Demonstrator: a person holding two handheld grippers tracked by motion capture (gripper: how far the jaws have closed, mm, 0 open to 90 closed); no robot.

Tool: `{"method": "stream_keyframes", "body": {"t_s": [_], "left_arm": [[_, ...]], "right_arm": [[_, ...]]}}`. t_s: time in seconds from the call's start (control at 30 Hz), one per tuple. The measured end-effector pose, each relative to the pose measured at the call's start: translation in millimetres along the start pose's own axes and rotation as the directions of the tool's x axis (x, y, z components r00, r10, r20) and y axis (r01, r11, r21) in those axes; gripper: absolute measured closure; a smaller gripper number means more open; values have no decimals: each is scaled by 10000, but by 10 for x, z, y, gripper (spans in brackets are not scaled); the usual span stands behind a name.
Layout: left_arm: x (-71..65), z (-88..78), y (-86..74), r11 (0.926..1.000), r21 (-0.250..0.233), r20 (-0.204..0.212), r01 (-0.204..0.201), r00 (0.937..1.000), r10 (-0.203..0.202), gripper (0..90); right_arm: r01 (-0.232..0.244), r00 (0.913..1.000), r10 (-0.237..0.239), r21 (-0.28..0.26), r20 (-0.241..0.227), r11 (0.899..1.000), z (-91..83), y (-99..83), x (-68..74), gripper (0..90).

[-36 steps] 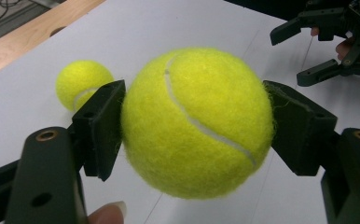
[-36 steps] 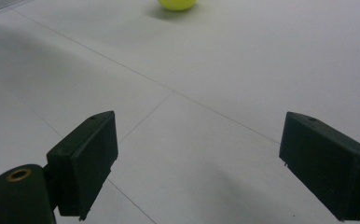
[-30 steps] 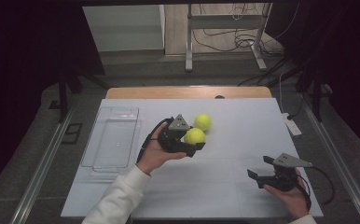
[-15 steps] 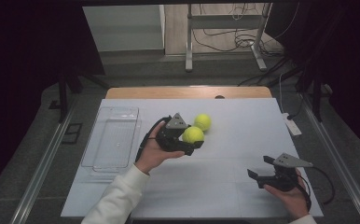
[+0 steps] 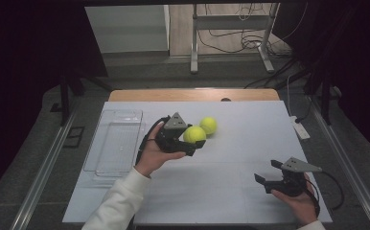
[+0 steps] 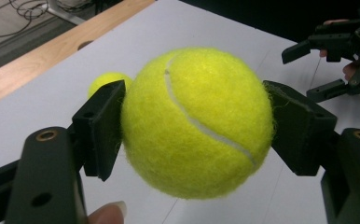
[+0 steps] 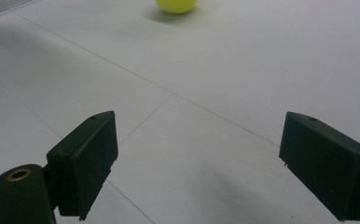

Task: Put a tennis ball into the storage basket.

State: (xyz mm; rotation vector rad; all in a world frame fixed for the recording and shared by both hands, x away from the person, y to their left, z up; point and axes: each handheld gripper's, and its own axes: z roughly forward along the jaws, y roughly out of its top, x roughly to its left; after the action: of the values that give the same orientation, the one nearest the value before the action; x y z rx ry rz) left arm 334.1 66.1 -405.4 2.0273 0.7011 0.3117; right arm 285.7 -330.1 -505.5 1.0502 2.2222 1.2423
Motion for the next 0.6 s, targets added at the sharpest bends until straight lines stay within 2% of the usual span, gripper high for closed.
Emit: {"method": "stream_keyframes", "body": {"t_s": [0.6], "left_arm": [[67,-148,15,9987,-511,-115,35,9999,-41,269]], "right_arm": [[-49,10000,49,-28,18,10000,-2,-3,-4,117]]}}
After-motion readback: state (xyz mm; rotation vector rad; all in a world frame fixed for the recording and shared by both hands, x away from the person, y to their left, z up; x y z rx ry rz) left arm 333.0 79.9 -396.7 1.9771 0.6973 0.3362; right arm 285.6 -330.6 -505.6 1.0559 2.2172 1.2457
